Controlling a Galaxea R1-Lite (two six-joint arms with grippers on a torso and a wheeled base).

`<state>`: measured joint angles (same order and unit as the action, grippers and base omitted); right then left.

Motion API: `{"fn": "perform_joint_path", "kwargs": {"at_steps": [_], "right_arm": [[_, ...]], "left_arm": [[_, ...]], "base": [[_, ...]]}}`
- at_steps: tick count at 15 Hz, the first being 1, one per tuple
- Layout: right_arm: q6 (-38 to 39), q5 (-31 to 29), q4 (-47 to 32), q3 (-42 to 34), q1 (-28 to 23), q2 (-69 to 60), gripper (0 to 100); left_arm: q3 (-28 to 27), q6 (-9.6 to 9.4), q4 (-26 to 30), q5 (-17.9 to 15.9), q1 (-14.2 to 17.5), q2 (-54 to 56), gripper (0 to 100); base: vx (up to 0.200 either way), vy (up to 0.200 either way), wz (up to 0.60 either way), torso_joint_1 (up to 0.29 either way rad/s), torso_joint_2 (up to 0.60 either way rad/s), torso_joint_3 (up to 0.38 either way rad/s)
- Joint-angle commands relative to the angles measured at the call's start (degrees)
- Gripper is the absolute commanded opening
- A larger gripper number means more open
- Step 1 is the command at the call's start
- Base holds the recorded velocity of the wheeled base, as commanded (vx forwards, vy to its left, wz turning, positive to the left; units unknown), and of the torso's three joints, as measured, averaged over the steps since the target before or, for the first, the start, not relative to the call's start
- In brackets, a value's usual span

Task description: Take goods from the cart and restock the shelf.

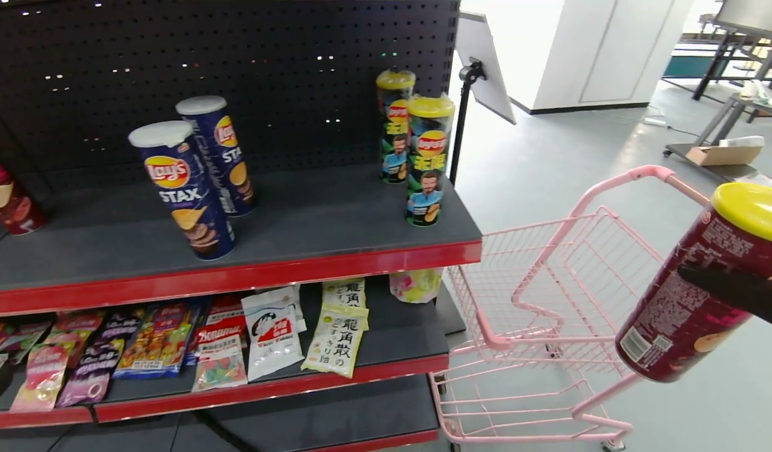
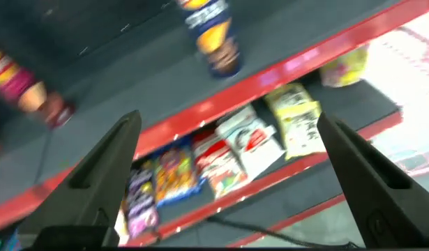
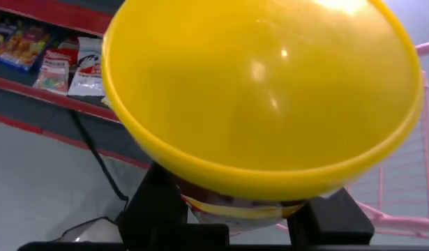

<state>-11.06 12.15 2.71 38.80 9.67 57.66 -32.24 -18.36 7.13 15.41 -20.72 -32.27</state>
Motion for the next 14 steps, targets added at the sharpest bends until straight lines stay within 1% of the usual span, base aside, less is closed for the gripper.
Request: {"fn": "perform_joint_path", "kwargs": {"at_steps": [1,2,5,8,12,13,14], "right_arm": [[-0.02,0.06,0.11,-0.22,0.00,-0.01,0],[-0.02,0.06,0.11,-0.31,0.00,-0.01,0],[-0.46,-0.03,0.28,-1.27,-0.09,-0.09,0],[0.42,0.85,0.28,-2.33,0.00,-0.53,0],[-0.28,0.94,0.37,-3.47,0.09,-1.50,0],[0.16,4.37,0.37,-3.73,0.79,-1.68,0],[0.95,13.60,0.46,-4.35,1.58,-2.11,0]], "left_arm": [[-0.01,-0.01,-0.01,0.06,-0.02,0.01,100],[-0.10,-0.01,-0.01,0.06,-0.02,0.01,100],[-0.10,-0.01,-0.01,0.06,-0.02,0.01,100],[-0.01,-0.01,0.08,0.15,-0.02,0.01,100],[-0.01,-0.01,0.08,0.15,-0.02,0.01,100],[-0.01,-0.01,-0.01,0.15,-0.02,0.01,100],[-0.01,-0.01,-0.01,0.15,-0.02,-0.08,100]], "base": [[0.000,0.000,0.60,0.012,0.00,-0.002],[0.000,0.000,0.60,0.002,0.00,0.007],[0.000,0.000,0.00,0.000,0.00,0.000],[0.000,0.200,0.00,0.005,0.00,0.004],[0.000,0.200,0.00,0.002,0.00,0.002],[0.000,0.200,0.00,0.002,0.01,0.007],[0.000,0.200,0.00,0.002,0.00,0.007]]}}
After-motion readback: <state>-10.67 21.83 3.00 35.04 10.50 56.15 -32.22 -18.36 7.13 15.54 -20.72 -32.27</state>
